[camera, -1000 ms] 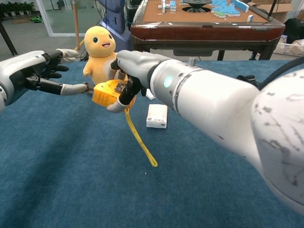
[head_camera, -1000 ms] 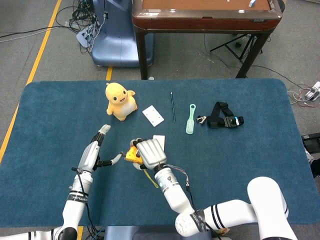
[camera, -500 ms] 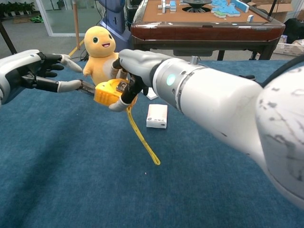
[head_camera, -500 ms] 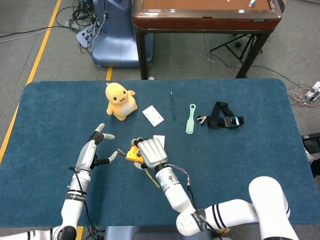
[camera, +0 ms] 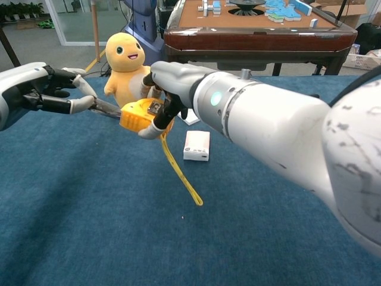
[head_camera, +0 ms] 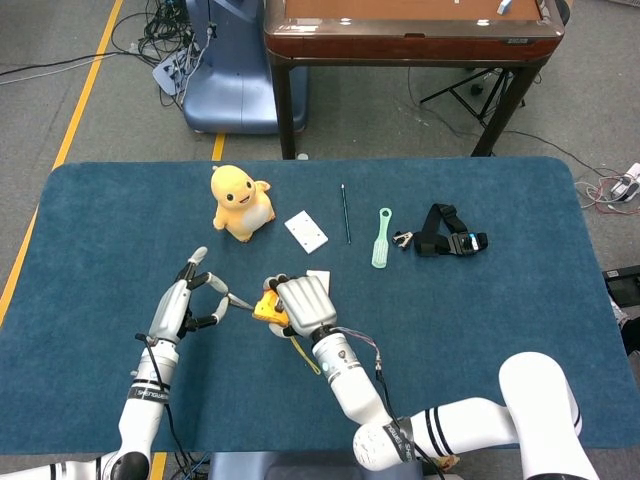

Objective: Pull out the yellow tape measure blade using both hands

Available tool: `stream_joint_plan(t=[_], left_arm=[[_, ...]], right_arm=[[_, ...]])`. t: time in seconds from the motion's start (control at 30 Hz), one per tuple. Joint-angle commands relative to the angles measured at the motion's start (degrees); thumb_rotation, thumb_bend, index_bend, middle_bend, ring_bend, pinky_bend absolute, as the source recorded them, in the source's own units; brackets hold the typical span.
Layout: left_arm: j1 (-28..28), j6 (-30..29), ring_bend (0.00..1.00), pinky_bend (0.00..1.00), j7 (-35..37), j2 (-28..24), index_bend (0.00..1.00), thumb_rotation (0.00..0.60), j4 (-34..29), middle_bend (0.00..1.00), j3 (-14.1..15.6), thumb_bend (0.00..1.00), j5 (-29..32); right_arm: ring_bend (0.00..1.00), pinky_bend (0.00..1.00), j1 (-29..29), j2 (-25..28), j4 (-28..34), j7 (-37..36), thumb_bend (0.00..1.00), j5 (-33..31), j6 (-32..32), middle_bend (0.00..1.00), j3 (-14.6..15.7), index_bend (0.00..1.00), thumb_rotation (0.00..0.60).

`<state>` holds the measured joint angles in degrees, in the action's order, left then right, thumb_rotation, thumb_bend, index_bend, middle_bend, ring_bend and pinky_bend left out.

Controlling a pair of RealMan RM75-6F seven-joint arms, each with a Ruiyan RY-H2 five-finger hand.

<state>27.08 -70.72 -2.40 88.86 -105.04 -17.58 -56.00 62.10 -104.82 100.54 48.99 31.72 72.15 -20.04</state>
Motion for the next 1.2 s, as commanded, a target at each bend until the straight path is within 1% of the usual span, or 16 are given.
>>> stream_joint_plan(t=[0.03,0.3,0.6,0.83,1.2], left_arm=[[-0.08,0.54,0.0,0.0,0.43,-0.34,0.52,0.6,-0.24,0.0,0.14,0.4,0.23],[-0.25,1.05,0.0,0.0,1.2,-0.72,0.54,0.6,-0.17,0.0,0.56,0.47,-0.1],[-0.85,0.46,0.0,0.0,2.55,-0.67,0.55,0.6,0.94,0.02,0.68,0.48,-0.99],[-1.96,-0.41,0.0,0.0,4.27,-1.46,0.54,0.6,1.94,0.03,0.24,0.47,-1.07],[-4.0,-1.79,0.0,0.0,6.33,-4.15,0.52,0.6,2.87,0.03,-0.76,0.47,-0.9]], right_arm=[[0.66,0.45,0.05,0.02,-0.21,0.03,0.7,-0.34,-0.03,0.71,-0.14,0.69,0.6],[0.66,0.45,0.42,0.08,-0.53,0.16,0.7,-1.11,-0.47,0.71,-0.39,0.69,0.6],[0.66,0.45,0.25,0.9,-0.58,0.07,0.7,-1.68,-1.15,0.71,0.19,0.69,0.6],[0.66,0.45,-0.86,3.7,0.72,-0.11,0.7,-1.72,-2.08,0.71,1.79,0.69,0.6],[0.66,0.45,-4.24,10.63,4.87,-3.41,0.7,-0.42,-4.94,0.71,5.36,0.69,0.6]])
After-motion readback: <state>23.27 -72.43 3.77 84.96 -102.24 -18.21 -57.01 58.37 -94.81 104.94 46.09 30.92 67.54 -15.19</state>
